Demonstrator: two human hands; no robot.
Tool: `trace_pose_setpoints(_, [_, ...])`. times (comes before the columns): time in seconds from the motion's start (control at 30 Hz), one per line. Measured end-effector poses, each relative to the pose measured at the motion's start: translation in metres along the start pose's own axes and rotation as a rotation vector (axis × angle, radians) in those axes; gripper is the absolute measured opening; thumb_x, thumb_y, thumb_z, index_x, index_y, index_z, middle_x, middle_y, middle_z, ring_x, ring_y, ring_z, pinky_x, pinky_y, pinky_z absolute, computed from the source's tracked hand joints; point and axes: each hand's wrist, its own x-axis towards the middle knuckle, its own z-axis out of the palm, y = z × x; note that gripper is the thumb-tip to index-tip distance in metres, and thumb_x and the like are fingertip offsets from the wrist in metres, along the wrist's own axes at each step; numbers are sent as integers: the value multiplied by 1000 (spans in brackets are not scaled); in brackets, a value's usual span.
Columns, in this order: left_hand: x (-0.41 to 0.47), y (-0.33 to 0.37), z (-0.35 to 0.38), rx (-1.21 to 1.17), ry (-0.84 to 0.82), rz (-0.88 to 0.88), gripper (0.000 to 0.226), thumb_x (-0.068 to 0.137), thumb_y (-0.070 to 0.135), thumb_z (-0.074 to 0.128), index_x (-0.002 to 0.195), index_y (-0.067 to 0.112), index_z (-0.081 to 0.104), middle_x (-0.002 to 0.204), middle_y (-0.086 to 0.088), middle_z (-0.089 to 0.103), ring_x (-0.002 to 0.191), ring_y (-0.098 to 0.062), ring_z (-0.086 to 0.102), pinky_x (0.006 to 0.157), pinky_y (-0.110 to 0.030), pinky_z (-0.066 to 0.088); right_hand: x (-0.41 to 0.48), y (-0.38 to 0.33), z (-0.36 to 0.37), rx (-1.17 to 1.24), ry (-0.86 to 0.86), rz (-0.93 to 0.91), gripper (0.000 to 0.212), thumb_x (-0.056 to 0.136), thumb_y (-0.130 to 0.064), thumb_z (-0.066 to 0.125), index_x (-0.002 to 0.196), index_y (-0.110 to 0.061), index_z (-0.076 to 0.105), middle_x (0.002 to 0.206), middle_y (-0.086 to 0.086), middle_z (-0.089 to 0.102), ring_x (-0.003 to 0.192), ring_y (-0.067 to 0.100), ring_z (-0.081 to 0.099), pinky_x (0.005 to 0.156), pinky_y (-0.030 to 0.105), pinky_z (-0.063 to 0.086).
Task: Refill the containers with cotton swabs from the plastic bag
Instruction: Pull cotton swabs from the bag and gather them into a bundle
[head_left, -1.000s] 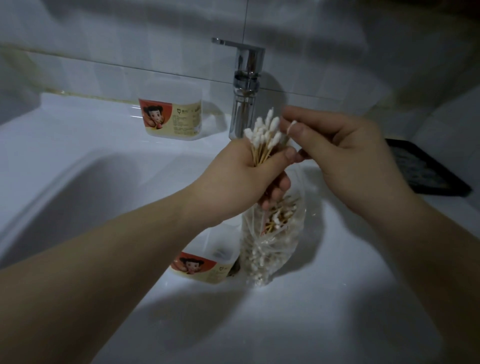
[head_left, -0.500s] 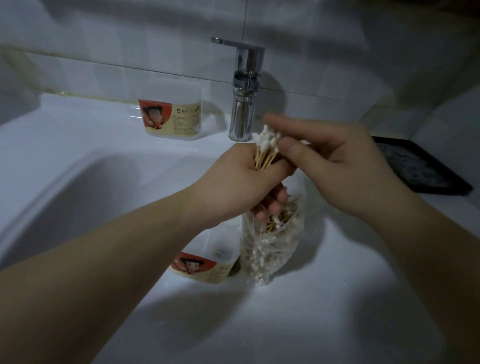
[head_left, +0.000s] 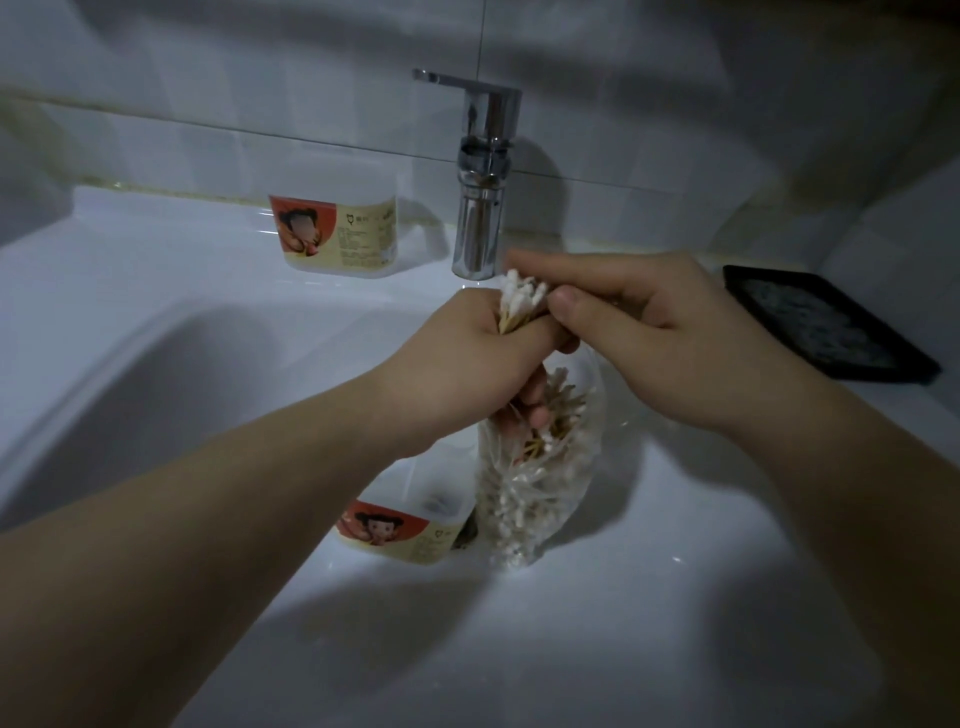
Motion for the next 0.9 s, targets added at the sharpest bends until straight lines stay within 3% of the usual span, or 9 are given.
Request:
trace_pose_setpoints(0.07, [0,-1,0,11,0,6,28,104,28,54,86,9,64,53,-5,55,45,-17,58,44,-26,48,0,1,-2,35,-33,21,37,103,-11,57,129,-37,63,130,-16,69,120,-3,63,97,13,47])
trace_pose_setpoints(0.17, [1,-3,-2,54,36,32,34,102,28,56,71,15,61,51,-2,55,43,-14,54,43,-24,44,1,1,-4,7,-122,47,38,103,-17,56,134,-40,56,153,-11,50,139,-9,42,116,18,35])
trace_pose_setpoints(0.27, [3,-3,-3,46,82,44,39,102,26,57,63,21,59,52,0,54,44,-13,53,43,-26,42,1,0,-1,-42,-138,60,45,99,-31,51,144,-36,51,154,-15,49,141,-8,40,122,28,31])
trace_pose_setpoints(0.33, [4,-2,-4,26,108,43,36,102,27,57,67,20,62,53,0,50,45,-15,49,42,-27,40,1,-2,-2,-35,-40,58,43,99,-29,51,141,-34,57,138,-19,63,128,-5,55,110,32,45])
trace_pose_setpoints(0.4, [5,-2,-5,37,141,18,29,101,31,58,76,16,62,52,4,46,45,-12,45,41,-26,36,2,-4,-7,-69,41,48,32,98,-24,55,125,-35,69,113,-18,74,108,0,67,94,32,54])
trace_pose_setpoints(0.47, [7,-5,-5,127,175,7,32,97,39,62,71,21,57,49,11,45,44,-7,43,43,-24,35,2,-3,-13,-144,59,46,25,95,-20,62,104,-39,75,94,-17,76,91,5,71,86,34,57])
trace_pose_setpoints(0.53, [7,-9,-4,243,202,15,39,92,48,66,64,24,53,47,14,46,44,-2,43,49,-25,37,1,-1,-15,-240,50,38,27,92,-13,68,95,-39,76,83,-22,74,79,3,69,74,25,55])
trace_pose_setpoints(0.67, [9,-10,-7,402,266,31,45,83,50,76,64,23,46,53,11,47,50,-3,42,53,-23,35,-1,-3,-14,-282,-12,57,20,88,-12,72,90,-32,76,82,-22,72,77,4,70,66,24,52])
trace_pose_setpoints(0.9, [13,-15,-12,461,254,-65,22,83,27,75,79,11,61,71,-1,61,63,-15,53,57,-28,40,-1,-1,-12,-373,-272,65,24,80,-25,76,100,-39,73,92,-20,68,84,4,68,67,15,44])
